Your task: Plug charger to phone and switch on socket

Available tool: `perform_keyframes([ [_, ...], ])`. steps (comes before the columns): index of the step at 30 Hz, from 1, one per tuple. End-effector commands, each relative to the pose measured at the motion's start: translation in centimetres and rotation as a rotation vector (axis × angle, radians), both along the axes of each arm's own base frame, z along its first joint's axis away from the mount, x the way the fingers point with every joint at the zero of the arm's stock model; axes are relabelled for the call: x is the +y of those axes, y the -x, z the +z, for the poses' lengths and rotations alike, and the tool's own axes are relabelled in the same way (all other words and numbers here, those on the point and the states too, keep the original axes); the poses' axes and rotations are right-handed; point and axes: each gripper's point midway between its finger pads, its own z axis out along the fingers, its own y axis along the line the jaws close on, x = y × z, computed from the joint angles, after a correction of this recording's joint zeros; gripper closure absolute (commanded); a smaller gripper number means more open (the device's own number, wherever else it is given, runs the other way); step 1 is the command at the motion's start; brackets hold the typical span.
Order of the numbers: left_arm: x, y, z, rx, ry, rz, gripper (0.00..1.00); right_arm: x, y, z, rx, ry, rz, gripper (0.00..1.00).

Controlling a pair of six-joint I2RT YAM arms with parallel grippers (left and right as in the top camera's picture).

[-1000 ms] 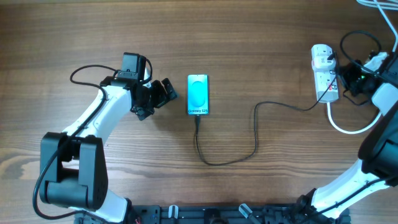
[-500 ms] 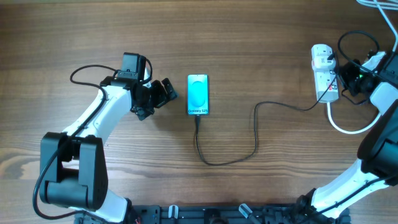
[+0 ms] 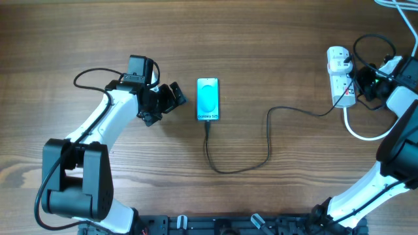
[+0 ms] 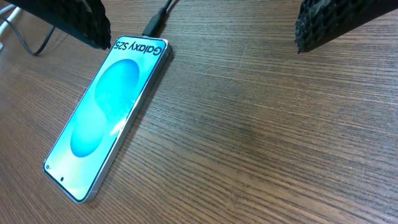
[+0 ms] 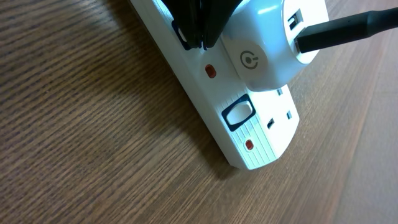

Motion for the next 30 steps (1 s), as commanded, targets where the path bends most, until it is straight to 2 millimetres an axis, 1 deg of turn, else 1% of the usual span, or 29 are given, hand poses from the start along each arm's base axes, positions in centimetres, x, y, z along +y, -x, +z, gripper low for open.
perform_keyframes([
  [1, 0.1, 0.0, 0.3, -0.022, -0.019, -0.017, 0.0, 0.6, -0.3, -0.9, 0.017, -0.005, 0.012, 0.96],
  [4, 0.1, 0.0, 0.3, -0.022, -0.019, -0.017, 0.0, 1.2, -0.3, -1.1, 0.026, -0.01, 0.024, 0.96],
  [9, 0.1, 0.0, 0.3, -0.022, -0.019, -0.017, 0.0, 3.1, -0.4, -1.4, 0.051, -0.022, 0.059, 0.96],
  [15, 0.1, 0.0, 0.3, -0.022, -0.019, -0.017, 0.0, 4.8, 0.5, -2.5, 0.13, -0.027, 0.074, 0.96],
  [25, 0.1, 0.0, 0.3, -0.022, -0.019, -0.017, 0.0, 6.8, 1.5, -3.2, 0.196, -0.058, 0.107, 0.96],
  [30, 0.1, 0.0, 0.3, -0.022, -0.018, -0.017, 0.0, 7.2, 1.9, -3.5, 0.217, -0.067, 0.113, 0.96],
])
